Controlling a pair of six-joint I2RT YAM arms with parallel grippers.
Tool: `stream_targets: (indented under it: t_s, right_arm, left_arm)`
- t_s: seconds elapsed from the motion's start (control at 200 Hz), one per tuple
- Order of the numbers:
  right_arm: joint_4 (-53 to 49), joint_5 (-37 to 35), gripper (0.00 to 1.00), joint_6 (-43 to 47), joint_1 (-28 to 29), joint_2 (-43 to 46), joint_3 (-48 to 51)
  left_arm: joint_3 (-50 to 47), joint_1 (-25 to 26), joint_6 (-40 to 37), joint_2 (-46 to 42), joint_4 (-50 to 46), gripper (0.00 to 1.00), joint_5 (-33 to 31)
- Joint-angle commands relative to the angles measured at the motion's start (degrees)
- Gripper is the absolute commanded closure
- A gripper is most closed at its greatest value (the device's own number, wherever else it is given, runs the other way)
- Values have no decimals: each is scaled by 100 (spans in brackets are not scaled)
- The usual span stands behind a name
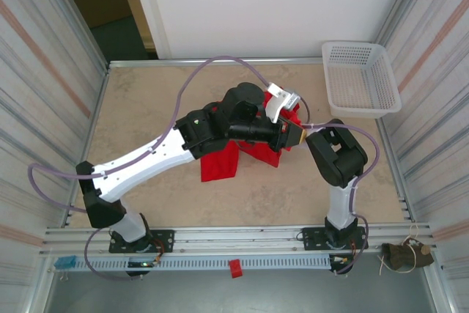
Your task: Fold the inside-out t-shirt
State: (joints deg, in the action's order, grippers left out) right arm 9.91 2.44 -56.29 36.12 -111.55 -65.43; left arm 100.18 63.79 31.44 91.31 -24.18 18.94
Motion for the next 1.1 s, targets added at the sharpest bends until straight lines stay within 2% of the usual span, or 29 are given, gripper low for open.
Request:
stream_targets:
  t_s: [0.0,0.13,0.326,0.416,0.526,0.626,0.736,0.792,0.922,1.092]
  right_arm:
    - [-46,205,54,-26,128,-625,-600]
    - [-136,123,55,-221,138,-1025,-1022]
    - [-234,62,54,-286,14,-1216,-1185]
    - [-184,100,53,-329,-74,-1188,-1155]
    - [-261,109,43,-293,-106,-1261,-1278]
    - [-61,279,39,-346,-150,-1365,-1232]
    - [781,656,39,-339,-206,-1210,-693]
    - [1491,899,39,-360,-257,-1029,-206]
    - [3280,1370,37,-705,-457,-567,1005]
    - [4731,1466,35,-977,-560,-488,1887]
  left_arm:
    - [599,284,202,423,830,100,1275]
    - [2015,471,-120,1040,120,100,1548]
    - [1850,655,407,1148,1005,100,2037]
    - [2440,872,130,1286,688,100,1960]
    - [3138,942,76,1581,458,100,2062]
    - [3425,925,55,1767,334,100,2135]
    - [2814,802,-181,1468,107,100,1503]
    - [2220,643,-124,1228,318,100,1123]
    - [1223,247,344,920,975,100,792]
    - [1099,198,224,915,1004,100,313]
